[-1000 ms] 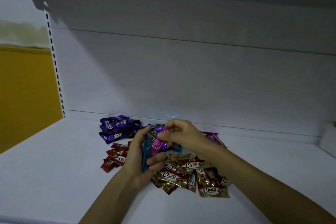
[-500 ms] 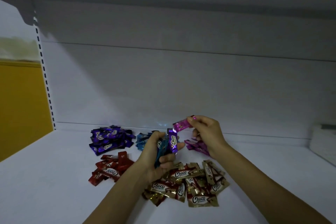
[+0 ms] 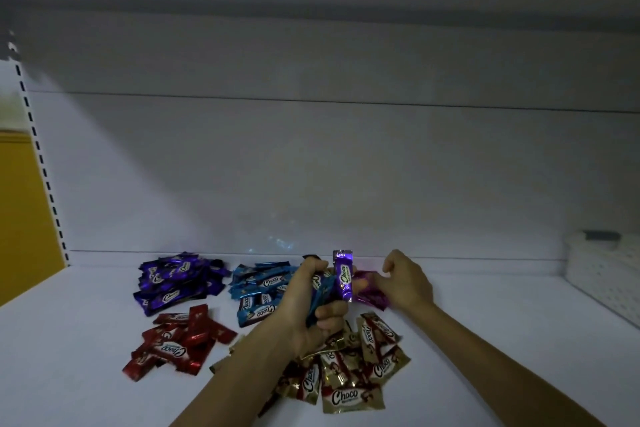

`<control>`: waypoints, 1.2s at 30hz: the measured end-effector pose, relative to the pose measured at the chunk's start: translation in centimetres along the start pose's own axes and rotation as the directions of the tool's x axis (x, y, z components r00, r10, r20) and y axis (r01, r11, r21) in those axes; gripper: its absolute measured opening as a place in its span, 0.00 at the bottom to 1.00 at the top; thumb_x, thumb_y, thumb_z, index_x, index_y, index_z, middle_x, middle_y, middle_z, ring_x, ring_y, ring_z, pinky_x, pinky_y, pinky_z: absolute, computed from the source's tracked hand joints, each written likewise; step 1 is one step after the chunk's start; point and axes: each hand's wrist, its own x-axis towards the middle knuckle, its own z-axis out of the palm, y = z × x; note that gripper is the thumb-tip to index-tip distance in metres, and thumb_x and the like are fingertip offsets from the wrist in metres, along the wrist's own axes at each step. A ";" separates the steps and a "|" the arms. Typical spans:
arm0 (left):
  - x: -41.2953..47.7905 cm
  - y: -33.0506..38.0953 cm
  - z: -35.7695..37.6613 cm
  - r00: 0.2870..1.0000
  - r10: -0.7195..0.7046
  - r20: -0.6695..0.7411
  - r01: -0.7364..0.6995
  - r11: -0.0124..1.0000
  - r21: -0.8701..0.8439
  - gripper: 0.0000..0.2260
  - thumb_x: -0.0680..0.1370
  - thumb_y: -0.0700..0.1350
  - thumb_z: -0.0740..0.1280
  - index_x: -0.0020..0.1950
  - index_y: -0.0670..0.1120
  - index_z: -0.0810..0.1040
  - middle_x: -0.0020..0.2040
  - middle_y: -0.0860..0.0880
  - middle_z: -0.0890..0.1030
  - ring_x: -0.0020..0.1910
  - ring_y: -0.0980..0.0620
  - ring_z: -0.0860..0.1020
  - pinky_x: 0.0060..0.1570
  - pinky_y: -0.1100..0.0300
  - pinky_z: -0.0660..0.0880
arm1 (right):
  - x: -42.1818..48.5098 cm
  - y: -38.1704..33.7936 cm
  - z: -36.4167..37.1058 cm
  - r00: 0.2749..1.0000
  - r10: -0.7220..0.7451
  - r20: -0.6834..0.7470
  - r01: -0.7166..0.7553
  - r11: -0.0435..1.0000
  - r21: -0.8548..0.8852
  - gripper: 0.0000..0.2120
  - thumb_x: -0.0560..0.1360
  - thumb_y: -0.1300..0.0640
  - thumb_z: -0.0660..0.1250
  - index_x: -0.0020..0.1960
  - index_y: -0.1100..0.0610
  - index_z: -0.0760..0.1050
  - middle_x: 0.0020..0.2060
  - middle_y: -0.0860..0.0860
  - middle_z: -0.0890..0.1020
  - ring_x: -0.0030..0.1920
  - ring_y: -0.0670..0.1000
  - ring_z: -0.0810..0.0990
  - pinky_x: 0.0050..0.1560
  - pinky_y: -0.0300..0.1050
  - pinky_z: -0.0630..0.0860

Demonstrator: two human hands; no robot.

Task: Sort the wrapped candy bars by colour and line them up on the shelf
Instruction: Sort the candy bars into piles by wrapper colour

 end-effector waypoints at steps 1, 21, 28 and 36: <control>0.1 0.1 -0.1 1.000 0.001 0.002 -0.001 1.000 0.009 0.21 0.73 0.52 0.59 0.58 0.38 0.68 0.25 0.49 0.75 0.16 0.58 0.60 0.16 0.67 0.55 | -0.5 -1.0 -0.4 1.000 -0.019 0.007 0.017 0.984 0.175 0.15 0.70 0.44 0.72 0.38 0.51 0.68 0.34 0.47 0.75 0.36 0.49 0.74 0.34 0.41 0.66; -10.0 7.8 -9.9 0.506 0.773 -0.382 -0.389 0.600 0.699 0.18 0.82 0.47 0.57 0.37 0.44 0.78 0.27 0.50 0.79 0.30 0.52 0.77 0.30 0.66 0.70 | -2.0 -18.4 5.2 0.894 -0.209 0.398 -0.168 0.666 0.727 0.06 0.73 0.59 0.71 0.47 0.61 0.79 0.31 0.51 0.79 0.25 0.45 0.75 0.32 0.40 0.74; -15.6 7.7 -17.5 0.293 0.826 -0.482 -0.270 0.555 0.787 0.18 0.82 0.49 0.59 0.37 0.42 0.77 0.25 0.50 0.74 0.27 0.53 0.72 0.29 0.63 0.69 | -2.7 -24.6 12.4 0.818 -0.194 0.541 -0.213 0.772 0.599 0.02 0.77 0.61 0.66 0.46 0.59 0.74 0.36 0.53 0.82 0.27 0.47 0.82 0.24 0.36 0.72; -15.2 6.6 -18.2 0.378 0.819 -0.432 -0.129 0.509 0.851 0.14 0.81 0.49 0.61 0.41 0.43 0.78 0.31 0.48 0.77 0.32 0.50 0.75 0.39 0.49 0.76 | -1.3 -26.5 16.8 0.923 -0.085 0.375 -0.125 0.855 0.502 0.06 0.72 0.59 0.72 0.41 0.59 0.76 0.34 0.54 0.81 0.25 0.47 0.80 0.23 0.33 0.70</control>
